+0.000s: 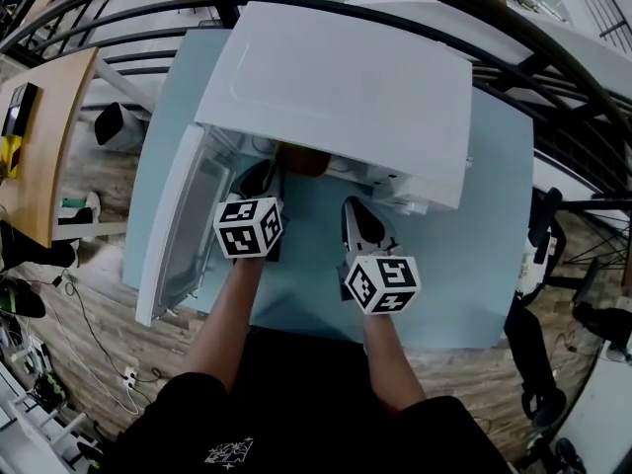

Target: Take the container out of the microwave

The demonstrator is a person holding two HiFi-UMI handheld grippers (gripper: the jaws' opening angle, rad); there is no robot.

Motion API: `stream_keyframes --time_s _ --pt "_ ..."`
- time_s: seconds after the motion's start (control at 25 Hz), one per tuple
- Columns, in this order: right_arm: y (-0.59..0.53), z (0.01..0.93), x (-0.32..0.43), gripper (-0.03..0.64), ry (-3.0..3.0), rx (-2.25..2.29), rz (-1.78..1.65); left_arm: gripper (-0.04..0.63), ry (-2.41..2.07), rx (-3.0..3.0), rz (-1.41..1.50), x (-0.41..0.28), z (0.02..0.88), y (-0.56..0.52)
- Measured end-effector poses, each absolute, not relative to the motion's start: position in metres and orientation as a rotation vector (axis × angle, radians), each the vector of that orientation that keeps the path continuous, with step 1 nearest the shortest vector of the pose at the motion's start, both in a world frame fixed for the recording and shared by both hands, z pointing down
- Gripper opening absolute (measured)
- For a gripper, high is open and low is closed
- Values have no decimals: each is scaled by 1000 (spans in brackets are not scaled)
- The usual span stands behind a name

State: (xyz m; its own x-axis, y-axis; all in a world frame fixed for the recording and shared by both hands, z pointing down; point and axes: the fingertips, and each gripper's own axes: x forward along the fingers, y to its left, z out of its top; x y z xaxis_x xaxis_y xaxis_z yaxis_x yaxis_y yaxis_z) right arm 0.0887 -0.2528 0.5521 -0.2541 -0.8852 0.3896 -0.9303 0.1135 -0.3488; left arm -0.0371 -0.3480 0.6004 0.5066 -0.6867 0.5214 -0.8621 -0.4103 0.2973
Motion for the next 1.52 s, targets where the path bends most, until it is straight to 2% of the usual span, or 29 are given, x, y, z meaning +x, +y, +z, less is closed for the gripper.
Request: stream_keyframes --time_s 1.28,1.52 --pt "-261 562 66 7 -2300 1776 851 64 -1282 2220 605 -22 632 -400" --pt "-259 562 65 6 -2301 1777 854 43 -1286 2210 612 -22 634 -401"
